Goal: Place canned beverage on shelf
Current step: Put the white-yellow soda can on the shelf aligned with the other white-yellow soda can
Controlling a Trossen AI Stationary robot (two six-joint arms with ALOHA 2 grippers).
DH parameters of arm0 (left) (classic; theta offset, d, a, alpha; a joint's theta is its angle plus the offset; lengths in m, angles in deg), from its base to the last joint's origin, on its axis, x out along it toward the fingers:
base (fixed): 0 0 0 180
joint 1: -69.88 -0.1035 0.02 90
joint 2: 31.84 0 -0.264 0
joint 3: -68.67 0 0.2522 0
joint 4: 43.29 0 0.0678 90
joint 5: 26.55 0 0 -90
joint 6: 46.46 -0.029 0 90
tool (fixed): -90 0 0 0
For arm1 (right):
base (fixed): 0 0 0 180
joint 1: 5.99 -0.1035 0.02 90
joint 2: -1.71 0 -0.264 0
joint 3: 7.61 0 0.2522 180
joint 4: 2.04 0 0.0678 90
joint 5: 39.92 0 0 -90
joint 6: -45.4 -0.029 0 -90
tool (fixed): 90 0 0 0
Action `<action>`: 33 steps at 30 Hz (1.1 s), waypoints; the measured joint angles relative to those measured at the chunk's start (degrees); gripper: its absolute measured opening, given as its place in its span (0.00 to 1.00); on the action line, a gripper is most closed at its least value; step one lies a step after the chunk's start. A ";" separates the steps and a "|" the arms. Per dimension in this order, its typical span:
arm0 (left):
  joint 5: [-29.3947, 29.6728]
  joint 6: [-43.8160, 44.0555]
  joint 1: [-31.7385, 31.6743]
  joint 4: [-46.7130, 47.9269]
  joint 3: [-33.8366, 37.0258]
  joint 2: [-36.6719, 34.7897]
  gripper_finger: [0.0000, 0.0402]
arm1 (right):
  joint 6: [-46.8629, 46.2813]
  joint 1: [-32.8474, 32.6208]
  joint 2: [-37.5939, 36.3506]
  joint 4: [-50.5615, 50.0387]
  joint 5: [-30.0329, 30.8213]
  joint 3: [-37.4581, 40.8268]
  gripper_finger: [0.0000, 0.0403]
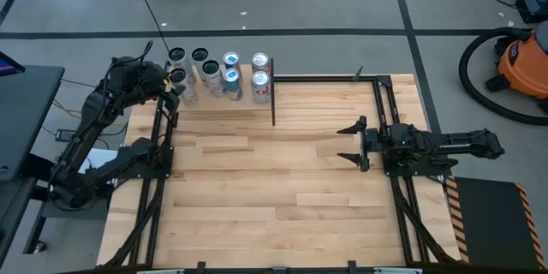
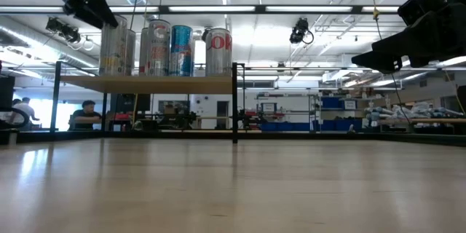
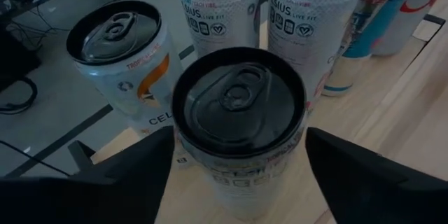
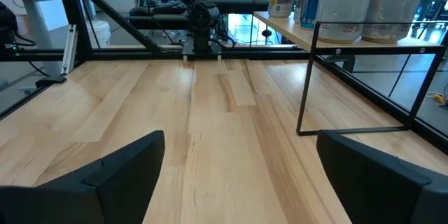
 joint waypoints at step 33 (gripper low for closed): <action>-10.40 9.56 0.02 1.44 -4.57 -10.46 0.90 | 0.00 0.01 0.00 0.00 0.01 -0.01 0.95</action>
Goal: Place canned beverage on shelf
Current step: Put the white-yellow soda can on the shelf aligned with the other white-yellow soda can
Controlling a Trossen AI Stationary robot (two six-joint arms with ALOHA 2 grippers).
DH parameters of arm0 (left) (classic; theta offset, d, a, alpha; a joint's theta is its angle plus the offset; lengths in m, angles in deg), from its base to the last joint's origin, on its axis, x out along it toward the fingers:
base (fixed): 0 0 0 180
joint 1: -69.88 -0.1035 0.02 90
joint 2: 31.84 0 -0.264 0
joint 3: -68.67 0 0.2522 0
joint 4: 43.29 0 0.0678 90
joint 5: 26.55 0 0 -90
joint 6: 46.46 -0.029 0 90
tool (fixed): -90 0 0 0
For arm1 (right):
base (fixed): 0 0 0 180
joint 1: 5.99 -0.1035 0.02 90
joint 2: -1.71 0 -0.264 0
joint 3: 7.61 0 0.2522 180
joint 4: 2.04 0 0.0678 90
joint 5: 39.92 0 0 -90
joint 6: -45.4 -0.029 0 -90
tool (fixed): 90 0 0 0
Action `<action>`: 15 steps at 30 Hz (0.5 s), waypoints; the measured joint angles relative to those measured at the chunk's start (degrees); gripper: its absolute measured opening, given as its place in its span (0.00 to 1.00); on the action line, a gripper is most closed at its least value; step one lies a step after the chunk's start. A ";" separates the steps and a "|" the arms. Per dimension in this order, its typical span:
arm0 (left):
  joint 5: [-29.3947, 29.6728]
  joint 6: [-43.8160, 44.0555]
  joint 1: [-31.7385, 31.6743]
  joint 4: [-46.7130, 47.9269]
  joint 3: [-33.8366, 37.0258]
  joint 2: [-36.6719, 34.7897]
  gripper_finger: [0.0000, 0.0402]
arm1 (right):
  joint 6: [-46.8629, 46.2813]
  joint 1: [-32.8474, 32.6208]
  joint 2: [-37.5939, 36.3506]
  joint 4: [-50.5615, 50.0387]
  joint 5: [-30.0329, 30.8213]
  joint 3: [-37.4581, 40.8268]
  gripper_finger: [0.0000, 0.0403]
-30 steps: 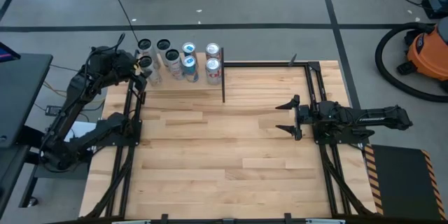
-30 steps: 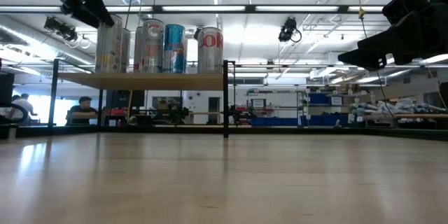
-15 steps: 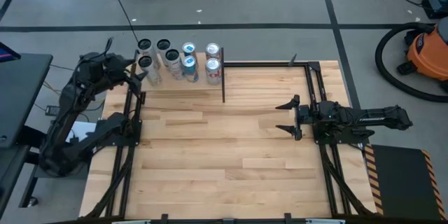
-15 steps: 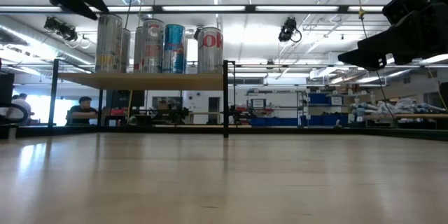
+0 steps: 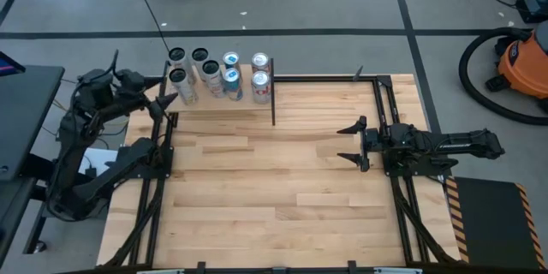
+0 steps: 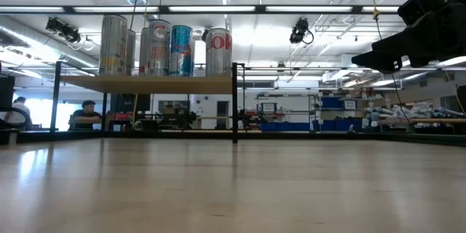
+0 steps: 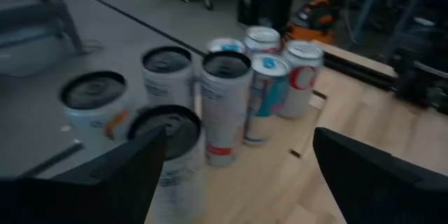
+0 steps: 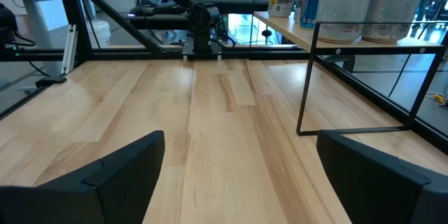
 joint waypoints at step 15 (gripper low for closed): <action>-3.50 4.32 7.06 -1.87 5.25 1.94 0.90 | 0.00 0.00 0.00 -0.02 0.00 -0.01 0.95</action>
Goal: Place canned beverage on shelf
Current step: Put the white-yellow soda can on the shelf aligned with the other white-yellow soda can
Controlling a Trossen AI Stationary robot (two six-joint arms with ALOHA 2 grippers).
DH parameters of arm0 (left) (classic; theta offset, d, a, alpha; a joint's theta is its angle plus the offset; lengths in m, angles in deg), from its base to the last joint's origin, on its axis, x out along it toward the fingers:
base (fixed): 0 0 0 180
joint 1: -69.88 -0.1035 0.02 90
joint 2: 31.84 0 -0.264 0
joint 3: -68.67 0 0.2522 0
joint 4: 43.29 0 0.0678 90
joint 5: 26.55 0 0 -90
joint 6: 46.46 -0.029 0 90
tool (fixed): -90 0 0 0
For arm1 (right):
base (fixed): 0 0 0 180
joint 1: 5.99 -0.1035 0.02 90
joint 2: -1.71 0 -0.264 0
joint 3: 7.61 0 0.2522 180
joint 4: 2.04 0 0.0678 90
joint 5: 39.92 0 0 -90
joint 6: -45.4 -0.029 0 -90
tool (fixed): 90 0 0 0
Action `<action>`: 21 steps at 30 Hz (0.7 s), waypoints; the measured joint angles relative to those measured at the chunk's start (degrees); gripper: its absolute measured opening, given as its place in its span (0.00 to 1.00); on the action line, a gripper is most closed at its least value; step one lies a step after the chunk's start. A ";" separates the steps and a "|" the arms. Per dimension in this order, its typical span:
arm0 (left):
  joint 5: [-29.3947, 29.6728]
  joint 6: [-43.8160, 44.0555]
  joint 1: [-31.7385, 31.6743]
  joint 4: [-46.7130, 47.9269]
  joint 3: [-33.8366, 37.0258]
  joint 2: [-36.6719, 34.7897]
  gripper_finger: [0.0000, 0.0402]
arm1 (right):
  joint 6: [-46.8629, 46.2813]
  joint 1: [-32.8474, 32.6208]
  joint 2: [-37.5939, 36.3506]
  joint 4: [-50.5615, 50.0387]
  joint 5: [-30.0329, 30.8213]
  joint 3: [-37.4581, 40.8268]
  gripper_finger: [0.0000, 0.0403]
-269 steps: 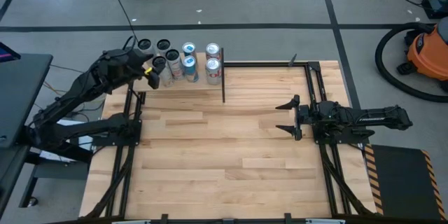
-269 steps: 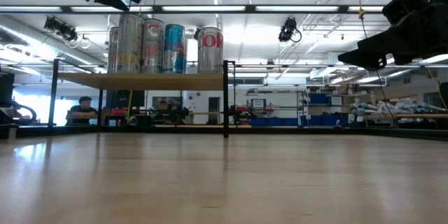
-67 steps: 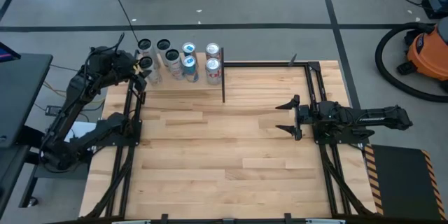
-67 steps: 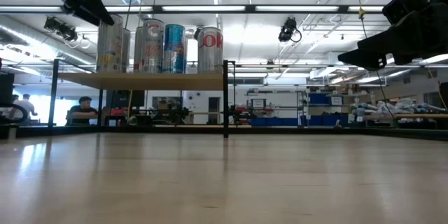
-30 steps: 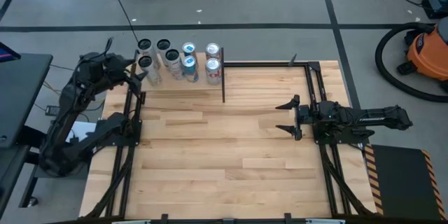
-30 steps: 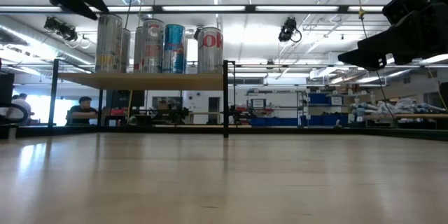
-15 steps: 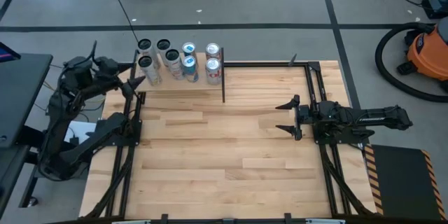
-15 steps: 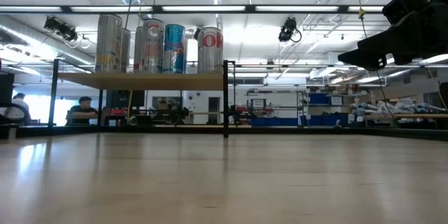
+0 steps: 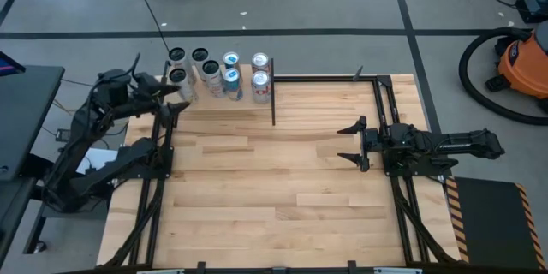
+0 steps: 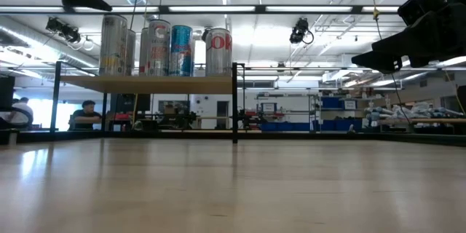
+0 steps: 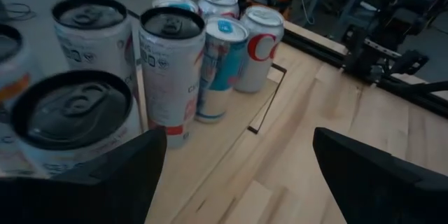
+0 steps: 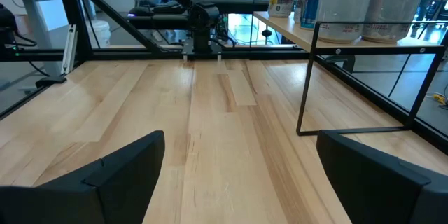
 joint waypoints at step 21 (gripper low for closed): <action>10.86 7.42 9.72 -11.08 7.03 1.30 0.90 | 0.00 0.00 0.02 0.02 0.00 0.02 0.95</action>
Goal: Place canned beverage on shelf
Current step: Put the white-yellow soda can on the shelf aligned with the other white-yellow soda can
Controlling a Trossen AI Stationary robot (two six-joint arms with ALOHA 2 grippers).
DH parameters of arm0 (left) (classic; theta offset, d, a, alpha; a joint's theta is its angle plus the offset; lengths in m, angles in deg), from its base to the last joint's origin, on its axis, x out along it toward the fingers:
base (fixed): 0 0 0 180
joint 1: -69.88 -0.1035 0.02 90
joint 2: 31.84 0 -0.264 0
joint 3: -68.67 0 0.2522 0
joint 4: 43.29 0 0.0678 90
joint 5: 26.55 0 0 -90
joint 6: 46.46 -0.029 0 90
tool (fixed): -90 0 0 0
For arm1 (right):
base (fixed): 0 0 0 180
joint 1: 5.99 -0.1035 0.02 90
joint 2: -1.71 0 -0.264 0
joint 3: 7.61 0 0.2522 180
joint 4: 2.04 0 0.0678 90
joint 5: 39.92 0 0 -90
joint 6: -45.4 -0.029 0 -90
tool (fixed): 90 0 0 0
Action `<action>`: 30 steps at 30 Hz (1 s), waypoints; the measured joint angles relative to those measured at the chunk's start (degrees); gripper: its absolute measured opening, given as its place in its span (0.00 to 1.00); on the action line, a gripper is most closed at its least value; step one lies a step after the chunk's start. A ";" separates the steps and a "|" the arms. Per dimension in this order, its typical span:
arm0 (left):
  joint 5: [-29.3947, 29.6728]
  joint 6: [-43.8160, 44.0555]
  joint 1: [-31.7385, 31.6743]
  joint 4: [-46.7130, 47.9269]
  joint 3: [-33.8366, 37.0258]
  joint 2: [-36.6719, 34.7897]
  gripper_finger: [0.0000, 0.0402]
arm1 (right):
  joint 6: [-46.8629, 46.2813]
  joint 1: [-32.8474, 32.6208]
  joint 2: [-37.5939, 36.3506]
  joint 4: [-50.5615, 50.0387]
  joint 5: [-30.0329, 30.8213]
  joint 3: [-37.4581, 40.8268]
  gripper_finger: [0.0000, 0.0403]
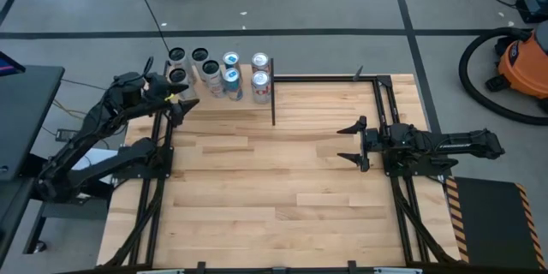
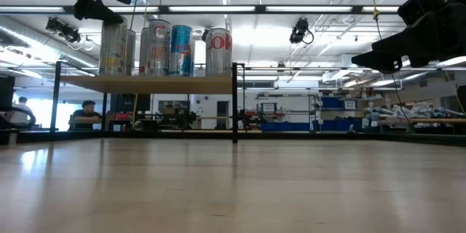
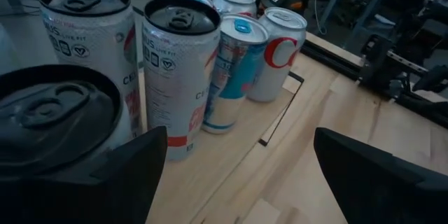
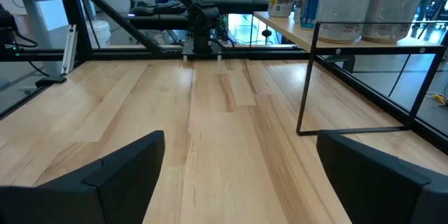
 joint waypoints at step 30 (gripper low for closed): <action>36.17 8.76 23.58 2.49 -0.02 1.76 0.90 | 0.00 0.00 -0.02 -0.02 -0.02 0.00 0.95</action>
